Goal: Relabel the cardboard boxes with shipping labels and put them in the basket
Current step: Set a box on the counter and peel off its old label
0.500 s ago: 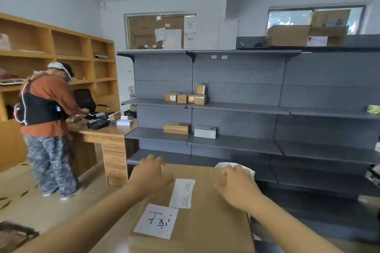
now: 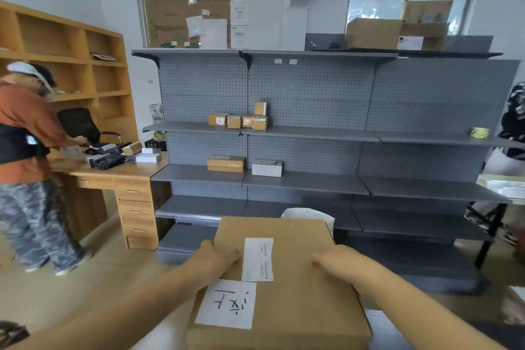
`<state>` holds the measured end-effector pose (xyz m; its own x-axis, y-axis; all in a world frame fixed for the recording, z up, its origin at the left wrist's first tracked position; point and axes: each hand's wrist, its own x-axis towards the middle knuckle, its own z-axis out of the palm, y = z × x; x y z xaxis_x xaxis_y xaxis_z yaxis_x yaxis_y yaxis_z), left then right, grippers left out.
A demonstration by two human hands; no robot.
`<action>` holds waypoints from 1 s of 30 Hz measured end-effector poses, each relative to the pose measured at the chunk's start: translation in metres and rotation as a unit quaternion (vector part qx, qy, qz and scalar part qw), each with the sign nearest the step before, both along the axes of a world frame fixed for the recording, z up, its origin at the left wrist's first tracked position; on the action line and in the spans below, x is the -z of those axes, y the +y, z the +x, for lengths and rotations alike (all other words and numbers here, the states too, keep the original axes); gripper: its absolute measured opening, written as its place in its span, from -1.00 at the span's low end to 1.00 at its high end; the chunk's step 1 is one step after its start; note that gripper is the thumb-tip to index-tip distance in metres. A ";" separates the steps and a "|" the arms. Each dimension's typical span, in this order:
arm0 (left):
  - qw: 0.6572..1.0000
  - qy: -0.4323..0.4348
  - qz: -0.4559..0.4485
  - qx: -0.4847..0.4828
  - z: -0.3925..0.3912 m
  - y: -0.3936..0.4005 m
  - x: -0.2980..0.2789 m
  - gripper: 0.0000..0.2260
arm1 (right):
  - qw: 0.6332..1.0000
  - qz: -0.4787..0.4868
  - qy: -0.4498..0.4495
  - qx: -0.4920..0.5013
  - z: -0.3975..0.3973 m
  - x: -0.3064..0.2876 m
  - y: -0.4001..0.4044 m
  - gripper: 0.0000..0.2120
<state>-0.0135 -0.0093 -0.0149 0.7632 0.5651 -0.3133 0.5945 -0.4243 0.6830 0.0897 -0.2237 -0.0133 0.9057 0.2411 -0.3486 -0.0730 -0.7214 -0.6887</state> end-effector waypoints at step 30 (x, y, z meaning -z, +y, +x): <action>0.995 -0.075 -0.037 0.053 0.096 -0.275 -0.003 -0.41 | 0.990 0.054 -0.064 0.115 0.056 0.018 -0.293 -0.72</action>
<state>0.0827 -0.2845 -0.0116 0.8582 0.4591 -0.2295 0.4386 -0.4237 0.7926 0.1457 -0.5168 -0.0314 0.9760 0.0526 -0.2112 -0.1344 -0.6176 -0.7749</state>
